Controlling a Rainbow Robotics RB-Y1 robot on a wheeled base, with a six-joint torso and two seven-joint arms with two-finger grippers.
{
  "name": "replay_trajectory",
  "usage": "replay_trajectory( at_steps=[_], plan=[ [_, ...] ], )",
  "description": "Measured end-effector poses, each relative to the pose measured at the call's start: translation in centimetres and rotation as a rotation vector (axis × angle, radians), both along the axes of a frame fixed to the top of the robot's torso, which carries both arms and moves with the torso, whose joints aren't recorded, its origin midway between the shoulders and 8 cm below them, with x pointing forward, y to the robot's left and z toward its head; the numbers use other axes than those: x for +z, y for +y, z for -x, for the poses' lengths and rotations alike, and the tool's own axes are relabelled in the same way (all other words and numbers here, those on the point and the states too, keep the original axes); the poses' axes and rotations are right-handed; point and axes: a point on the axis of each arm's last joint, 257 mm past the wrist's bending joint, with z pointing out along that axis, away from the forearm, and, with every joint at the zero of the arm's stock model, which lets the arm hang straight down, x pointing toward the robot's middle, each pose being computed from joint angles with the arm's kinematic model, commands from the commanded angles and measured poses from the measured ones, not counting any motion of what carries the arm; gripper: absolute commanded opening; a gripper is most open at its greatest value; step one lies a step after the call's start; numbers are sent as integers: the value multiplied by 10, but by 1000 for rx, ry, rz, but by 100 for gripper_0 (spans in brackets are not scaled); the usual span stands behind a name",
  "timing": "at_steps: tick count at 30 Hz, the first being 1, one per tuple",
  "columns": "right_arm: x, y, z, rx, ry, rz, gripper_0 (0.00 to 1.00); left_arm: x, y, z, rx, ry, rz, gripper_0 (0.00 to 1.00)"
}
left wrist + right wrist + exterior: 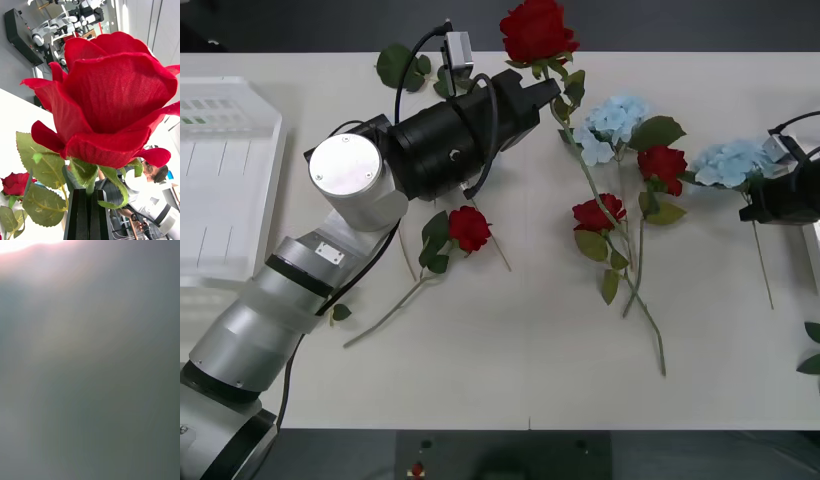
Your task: Put the red flowers into the right box and the blue flowers into the left box
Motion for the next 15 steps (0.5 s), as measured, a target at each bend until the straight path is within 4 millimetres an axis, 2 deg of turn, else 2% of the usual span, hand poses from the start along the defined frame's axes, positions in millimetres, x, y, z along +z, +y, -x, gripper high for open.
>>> replay_trajectory(
  at_steps=[5, 6, 7, 8, 9, 10, 11, 12, 13, 15],
  plan=[
    [-5, -3, 2, -34, 16, -10, 0, 0, 0, 0, 0, 0, 0, 0],
    [-6, -5, 2, -33, 17, 1, 3, 0, 0, 0, 0, 0, 0, 0],
    [-7, -9, 3, -31, 19, 17, 31, 0, 0, 0, 0, 0, 0, 0],
    [-8, -12, 3, -29, 21, 32, 41, 0, 0, 0, 0, 0, 0, 0],
    [-9, -14, 4, -27, 22, 44, 61, 0, 0, 0, 0, 0, 0, 0],
    [-10, -15, 4, -26, 23, 49, 75, 0, 0, 0, 0, 0, 0, 0],
    [-10, -16, 4, -26, 23, 50, 81, 0, 0, 0, 0, 0, 0, 0],
    [-9, -15, 4, -24, 21, 50, 94, 0, 0, 0, 0, 0, 0, 0],
    [-7, -15, 3, -19, 18, 51, 100, 0, 0, 0, 0, 0, 0, 0],
    [-2, -15, 2, -5, 8, 58, 100, 0, 0, 0, 0, 0, 0, 0]
  ],
)
